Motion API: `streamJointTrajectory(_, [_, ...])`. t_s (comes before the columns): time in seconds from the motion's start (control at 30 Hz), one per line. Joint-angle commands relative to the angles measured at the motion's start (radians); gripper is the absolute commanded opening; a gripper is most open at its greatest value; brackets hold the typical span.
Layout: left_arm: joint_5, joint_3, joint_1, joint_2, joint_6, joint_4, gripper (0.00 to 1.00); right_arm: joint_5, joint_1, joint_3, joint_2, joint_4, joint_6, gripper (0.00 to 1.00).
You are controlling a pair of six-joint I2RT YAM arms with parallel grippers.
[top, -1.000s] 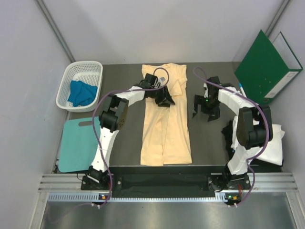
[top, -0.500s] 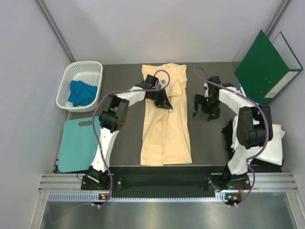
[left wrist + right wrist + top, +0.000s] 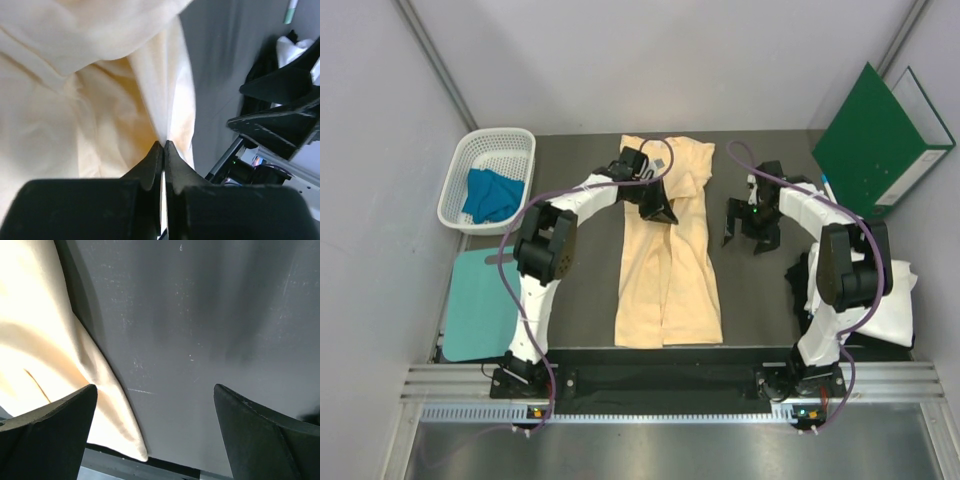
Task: Fold and stack the t-shirts
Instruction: Grab the bottom of the folded rectangular tshirt with both arms
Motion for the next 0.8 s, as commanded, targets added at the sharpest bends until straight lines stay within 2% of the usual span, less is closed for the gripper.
streamJointTrajectory(0.0, [0.009, -0.018, -0.003, 0.017, 0.040, -0.108, 0.24, -0.018, -0.009, -0.011, -0.009, 0.032, 0.005, 1.00])
streamJointTrajectory(0.03, [0.003, -0.012, -0.003, 0.019, 0.043, -0.117, 0.65, -0.019, -0.009, -0.012, -0.015, 0.035, 0.005, 1.00])
streamJointTrajectory(0.07, [-0.003, -0.007, -0.003, 0.014, 0.051, -0.126, 0.85, -0.027, -0.009, -0.015, -0.023, 0.036, 0.005, 1.00])
streamJointTrajectory(0.1, [-0.010, -0.007, -0.005, 0.005, 0.065, -0.133, 0.99, -0.030, -0.009, -0.023, -0.041, 0.036, 0.005, 1.00])
streamJointTrajectory(0.3, [-0.088, -0.044, 0.002, -0.174, 0.135, -0.192, 0.99, -0.079, -0.008, -0.084, -0.121, 0.019, 0.016, 1.00])
streamJointTrajectory(0.4, [-0.176, -0.160, 0.008, -0.322, 0.137, -0.208, 0.99, -0.134, -0.003, -0.164, -0.181, 0.035, 0.019, 1.00])
streamJointTrajectory(0.5, [-0.225, -0.346, 0.011, -0.480, 0.103, -0.191, 0.99, -0.188, 0.001, -0.268, -0.256, 0.057, 0.036, 0.99])
streamJointTrajectory(0.53, [-0.231, -0.451, 0.011, -0.551, 0.093, -0.182, 0.99, -0.223, 0.003, -0.299, -0.276, 0.068, 0.042, 1.00])
streamJointTrajectory(0.63, [-0.247, -0.649, 0.012, -0.657, 0.042, -0.177, 0.99, -0.306, 0.011, -0.429, -0.354, 0.117, 0.083, 0.99])
streamJointTrajectory(0.77, [-0.216, -0.884, 0.012, -0.782, -0.062, -0.107, 0.99, -0.348, 0.060, -0.587, -0.467, 0.180, 0.146, 0.89])
